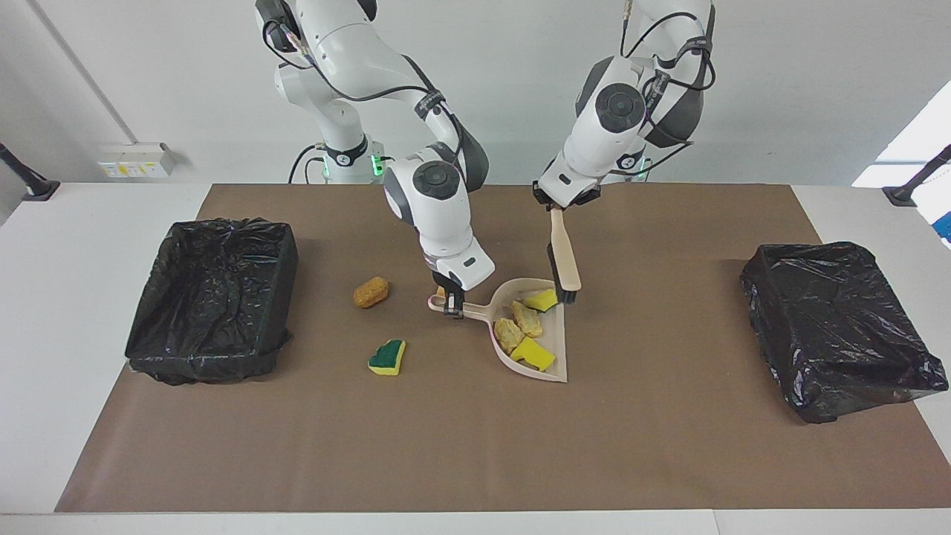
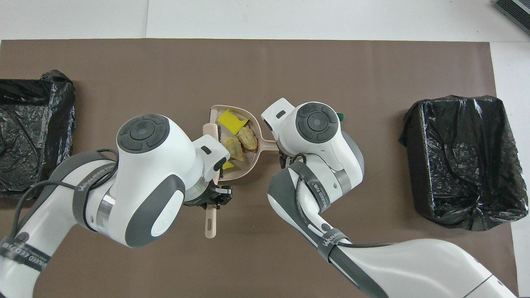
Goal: Sweep and dump trash in bin
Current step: 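Push the debris into the dustpan with the brush in the left gripper, then carry the loaded dustpan with the right gripper over the farther bin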
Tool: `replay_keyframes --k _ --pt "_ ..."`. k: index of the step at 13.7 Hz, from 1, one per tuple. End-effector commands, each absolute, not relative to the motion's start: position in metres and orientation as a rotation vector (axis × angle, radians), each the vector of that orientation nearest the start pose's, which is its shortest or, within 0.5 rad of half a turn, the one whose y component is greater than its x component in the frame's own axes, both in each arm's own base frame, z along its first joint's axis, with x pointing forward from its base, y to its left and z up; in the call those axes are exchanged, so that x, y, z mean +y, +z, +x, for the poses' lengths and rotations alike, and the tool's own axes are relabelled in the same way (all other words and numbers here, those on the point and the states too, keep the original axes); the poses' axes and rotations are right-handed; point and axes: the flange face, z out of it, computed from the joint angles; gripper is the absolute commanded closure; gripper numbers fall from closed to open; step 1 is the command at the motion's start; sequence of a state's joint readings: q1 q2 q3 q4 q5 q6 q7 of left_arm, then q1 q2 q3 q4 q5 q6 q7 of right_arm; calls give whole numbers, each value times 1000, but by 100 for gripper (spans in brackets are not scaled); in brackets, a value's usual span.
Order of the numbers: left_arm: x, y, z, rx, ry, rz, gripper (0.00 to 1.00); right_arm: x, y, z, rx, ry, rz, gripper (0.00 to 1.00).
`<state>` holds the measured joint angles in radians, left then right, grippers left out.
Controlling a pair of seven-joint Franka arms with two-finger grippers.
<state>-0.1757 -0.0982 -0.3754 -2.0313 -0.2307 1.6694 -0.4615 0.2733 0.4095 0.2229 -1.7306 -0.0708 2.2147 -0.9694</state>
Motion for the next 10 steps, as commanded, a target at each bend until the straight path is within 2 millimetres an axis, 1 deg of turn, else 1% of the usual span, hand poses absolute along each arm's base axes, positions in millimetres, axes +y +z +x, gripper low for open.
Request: replay_keyframes --k 1,2,3,4,5,7,9,10 --pt "-270 460 350 -14 458 -3083 100 278 378 598 -2121 -122 -2271 100" --pt "-277 456 329 -27 423 -3064 100 269 390 599 -2106 -142 -2260 100" --pt "-281 454 313 -71 414 -3073 100 256 398 603 -2097 -146 -2250 100" --pt "-290 449 293 -71 418 -3070 100 239 407 609 -2092 -143 -2244 100" --pt "-295 443 279 -93 424 -3059 100 223 419 614 -2107 -126 -2223 100" --pt "-312 423 253 -101 478 -3041 100 187 450 622 -2129 -132 -2217 100" --pt "-326 396 226 -38 450 -3021 100 148 468 631 -2113 -113 -2223 100" --pt "-331 387 215 -23 431 -3031 100 131 476 634 -2114 -101 -2215 100"
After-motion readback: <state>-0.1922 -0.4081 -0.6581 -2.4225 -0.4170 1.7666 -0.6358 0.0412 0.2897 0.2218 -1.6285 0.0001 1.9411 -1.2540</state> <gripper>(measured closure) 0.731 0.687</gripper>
